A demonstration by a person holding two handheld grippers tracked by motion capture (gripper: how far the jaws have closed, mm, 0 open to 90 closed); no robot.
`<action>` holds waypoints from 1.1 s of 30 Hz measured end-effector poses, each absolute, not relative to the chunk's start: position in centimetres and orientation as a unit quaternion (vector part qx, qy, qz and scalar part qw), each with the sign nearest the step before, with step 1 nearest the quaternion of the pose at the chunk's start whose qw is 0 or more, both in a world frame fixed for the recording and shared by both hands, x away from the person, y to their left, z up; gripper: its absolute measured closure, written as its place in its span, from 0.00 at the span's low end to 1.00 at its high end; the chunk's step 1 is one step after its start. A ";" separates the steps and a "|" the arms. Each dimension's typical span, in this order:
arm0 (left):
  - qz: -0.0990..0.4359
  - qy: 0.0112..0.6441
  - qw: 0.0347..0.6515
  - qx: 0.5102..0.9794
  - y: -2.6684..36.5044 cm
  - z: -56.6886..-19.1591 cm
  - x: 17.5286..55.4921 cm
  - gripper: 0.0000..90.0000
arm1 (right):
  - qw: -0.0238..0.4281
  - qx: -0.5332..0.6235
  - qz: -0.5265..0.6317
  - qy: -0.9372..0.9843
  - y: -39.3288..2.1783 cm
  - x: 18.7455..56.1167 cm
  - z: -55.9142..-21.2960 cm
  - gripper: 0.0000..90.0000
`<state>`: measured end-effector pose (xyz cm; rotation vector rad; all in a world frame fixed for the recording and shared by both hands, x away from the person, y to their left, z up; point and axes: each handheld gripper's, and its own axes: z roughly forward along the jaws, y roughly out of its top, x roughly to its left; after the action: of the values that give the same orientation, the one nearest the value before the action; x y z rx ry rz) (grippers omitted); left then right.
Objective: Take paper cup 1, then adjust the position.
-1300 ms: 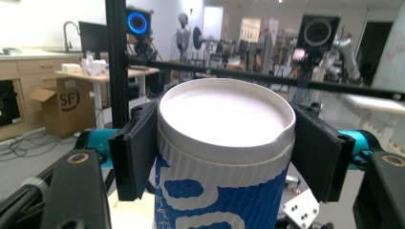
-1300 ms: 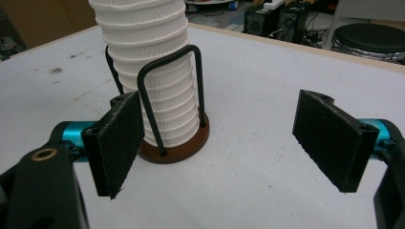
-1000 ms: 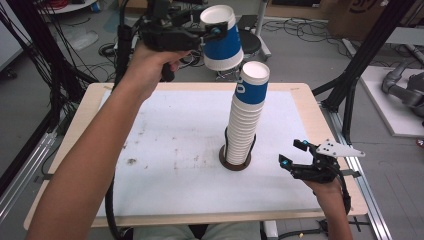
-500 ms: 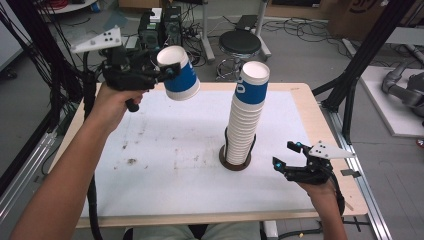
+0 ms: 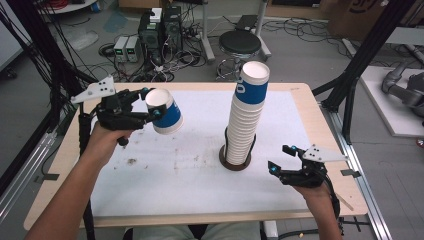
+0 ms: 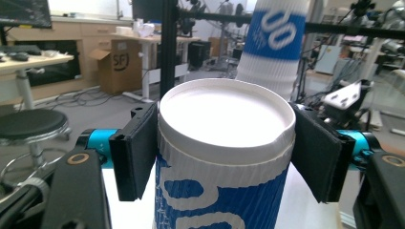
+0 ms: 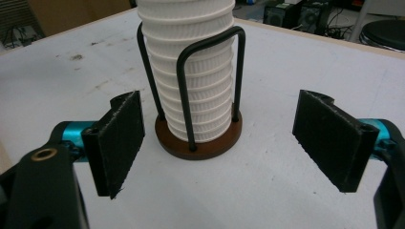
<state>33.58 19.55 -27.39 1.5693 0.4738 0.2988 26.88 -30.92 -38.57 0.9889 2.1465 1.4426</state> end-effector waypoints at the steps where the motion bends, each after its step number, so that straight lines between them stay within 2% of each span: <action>1: 0.133 0.212 0.671 0.698 19.6 -27.9 33.4 0.33 | 0.185 0.348 0.514 0.762 -30.8 26.9 -38.6 0.20; 18: 0.132 0.228 0.652 0.711 20.4 -33.2 32.0 0.33 | 0.186 0.337 0.506 0.772 -29.9 27.1 -38.9 0.20; 33: 0.122 0.227 0.661 0.705 20.3 -34.4 31.3 0.33 | 0.177 0.321 0.522 0.771 -29.5 26.4 -38.5 0.20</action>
<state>31.27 20.28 -34.40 1.5952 0.5136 0.2763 26.43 -29.51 -38.52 0.9080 2.1812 1.4766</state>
